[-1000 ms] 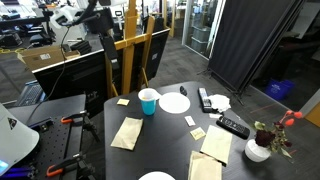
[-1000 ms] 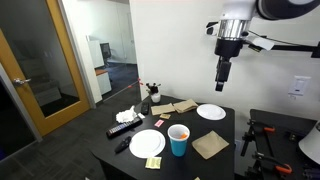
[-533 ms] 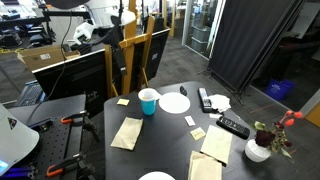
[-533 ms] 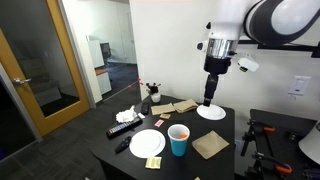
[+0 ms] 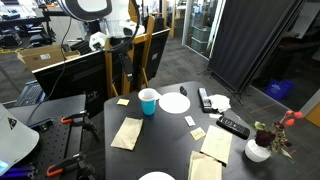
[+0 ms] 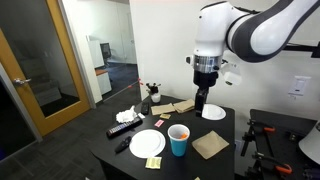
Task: Take the orange marker out of the light blue cup
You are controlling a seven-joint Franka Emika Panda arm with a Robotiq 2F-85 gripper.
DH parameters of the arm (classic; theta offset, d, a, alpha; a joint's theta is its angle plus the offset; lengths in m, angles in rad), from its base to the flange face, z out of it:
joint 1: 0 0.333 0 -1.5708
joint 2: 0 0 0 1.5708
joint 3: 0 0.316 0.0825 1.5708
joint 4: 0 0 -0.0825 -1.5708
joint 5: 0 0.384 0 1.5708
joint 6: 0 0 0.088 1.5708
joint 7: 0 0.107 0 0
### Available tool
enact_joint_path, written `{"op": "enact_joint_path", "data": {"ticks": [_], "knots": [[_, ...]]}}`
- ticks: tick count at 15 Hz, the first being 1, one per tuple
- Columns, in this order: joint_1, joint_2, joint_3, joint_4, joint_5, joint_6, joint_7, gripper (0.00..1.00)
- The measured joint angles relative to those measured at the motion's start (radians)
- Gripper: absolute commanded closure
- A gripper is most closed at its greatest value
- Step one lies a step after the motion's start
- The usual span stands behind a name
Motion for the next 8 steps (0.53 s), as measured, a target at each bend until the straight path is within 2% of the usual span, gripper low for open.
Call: {"op": "enact_joint_path", "data": {"ticks": [8], "knots": [[0.003,0.168,-0.004,0.097,-0.024,0.020,0.000,0.00]]}}
